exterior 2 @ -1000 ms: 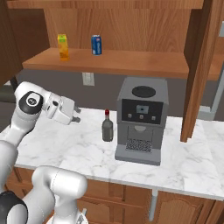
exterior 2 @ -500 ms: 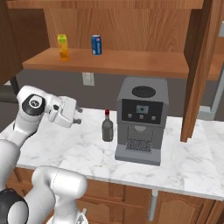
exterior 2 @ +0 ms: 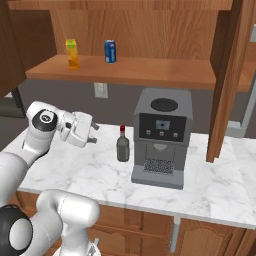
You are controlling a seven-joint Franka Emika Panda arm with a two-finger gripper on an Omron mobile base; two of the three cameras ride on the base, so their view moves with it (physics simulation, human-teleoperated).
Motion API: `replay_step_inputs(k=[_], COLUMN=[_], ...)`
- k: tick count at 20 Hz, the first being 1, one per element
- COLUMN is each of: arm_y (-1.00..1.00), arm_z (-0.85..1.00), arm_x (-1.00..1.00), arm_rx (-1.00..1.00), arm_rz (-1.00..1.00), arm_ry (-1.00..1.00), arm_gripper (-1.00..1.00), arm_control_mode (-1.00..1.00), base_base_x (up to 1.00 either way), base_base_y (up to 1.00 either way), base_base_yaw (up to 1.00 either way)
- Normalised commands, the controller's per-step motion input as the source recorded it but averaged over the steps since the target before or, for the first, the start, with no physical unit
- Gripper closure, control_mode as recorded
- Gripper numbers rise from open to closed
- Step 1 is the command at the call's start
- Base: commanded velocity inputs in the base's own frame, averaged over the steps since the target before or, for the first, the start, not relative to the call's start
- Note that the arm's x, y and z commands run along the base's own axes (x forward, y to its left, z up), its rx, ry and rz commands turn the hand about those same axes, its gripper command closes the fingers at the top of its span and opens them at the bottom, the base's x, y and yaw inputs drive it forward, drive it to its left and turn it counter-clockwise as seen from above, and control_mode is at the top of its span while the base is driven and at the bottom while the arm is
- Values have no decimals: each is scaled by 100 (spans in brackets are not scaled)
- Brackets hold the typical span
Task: Sort all alcoholic drinks to one cabinet, and non-alcoholic drinks to the other.
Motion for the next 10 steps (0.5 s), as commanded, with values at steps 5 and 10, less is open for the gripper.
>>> replay_step_inputs(k=[5,10], arm_y=[-8,-4], arm_z=[-5,-2], arm_x=[17,19], arm_rx=[-4,-3], arm_rz=[-7,-6], arm_ry=[0,0], arm_gripper=[-100,-100], arm_control_mode=[-100,-100], base_base_x=[0,0], base_base_y=[0,0], base_base_yaw=[0,0])
